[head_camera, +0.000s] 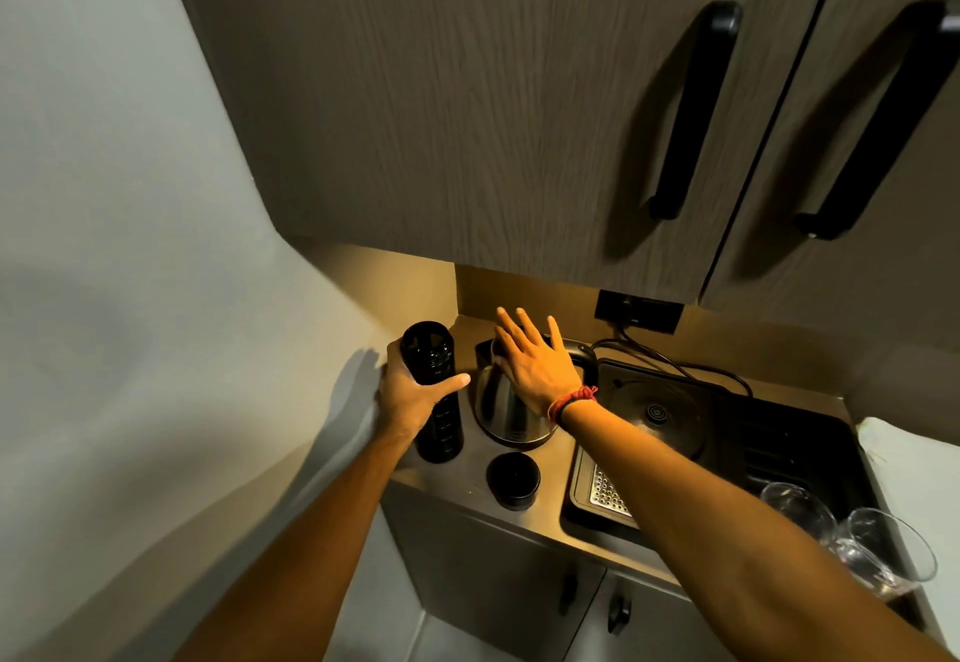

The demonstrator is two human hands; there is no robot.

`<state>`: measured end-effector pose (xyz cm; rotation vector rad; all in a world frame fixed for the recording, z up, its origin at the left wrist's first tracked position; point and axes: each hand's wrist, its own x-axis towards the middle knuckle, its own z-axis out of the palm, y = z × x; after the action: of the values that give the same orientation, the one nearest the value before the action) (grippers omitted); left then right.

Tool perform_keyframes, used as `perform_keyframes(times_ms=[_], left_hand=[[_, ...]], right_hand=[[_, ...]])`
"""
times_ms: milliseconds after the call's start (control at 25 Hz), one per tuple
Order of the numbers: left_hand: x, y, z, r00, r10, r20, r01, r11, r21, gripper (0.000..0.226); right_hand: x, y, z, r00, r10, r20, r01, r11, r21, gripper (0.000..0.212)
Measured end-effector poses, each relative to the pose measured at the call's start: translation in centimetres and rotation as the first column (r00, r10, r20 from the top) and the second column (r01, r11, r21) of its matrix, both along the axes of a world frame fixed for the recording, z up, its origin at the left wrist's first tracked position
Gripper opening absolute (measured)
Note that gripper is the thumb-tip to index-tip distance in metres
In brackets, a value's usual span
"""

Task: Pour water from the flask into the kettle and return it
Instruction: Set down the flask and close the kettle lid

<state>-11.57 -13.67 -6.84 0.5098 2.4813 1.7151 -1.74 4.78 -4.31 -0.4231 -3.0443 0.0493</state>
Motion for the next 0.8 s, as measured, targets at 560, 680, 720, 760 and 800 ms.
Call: perform_keyframes(times_ms=[560,680,720,760,800], left_hand=[[1.3,-2.5,-0.8,0.993,-0.120,0.002,0.119,0.987,-0.112,0.091],[1.3,-2.8,-0.1,0.991,-0.131,-0.014,0.129,0.987,-0.096,0.089],[1.3,-2.9,0.2,0.989,-0.147,-0.016,0.145,0.986,-0.076,0.088],[1.4,-3.1,0.6,0.985,-0.173,-0.022,0.171,0.983,-0.061,0.087],[1.4,-3.4,1.0,0.979,-0.204,-0.029,0.202,0.978,-0.048,0.085]], right_hand=[[6.3,-5.7,-7.5,0.978,0.197,0.066,-0.192,0.978,-0.076,0.061],[4.0,-5.8,-2.5,0.944,0.150,-0.295,-0.182,0.980,-0.083,0.057],[3.1,-5.9,-0.5,0.918,0.138,-0.373,-0.183,0.979,-0.086,0.057],[2.3,-6.0,1.6,0.897,0.134,-0.422,-0.188,0.978,-0.088,0.058],[1.5,-6.2,3.6,0.886,0.138,-0.442,-0.200,0.975,-0.096,0.059]])
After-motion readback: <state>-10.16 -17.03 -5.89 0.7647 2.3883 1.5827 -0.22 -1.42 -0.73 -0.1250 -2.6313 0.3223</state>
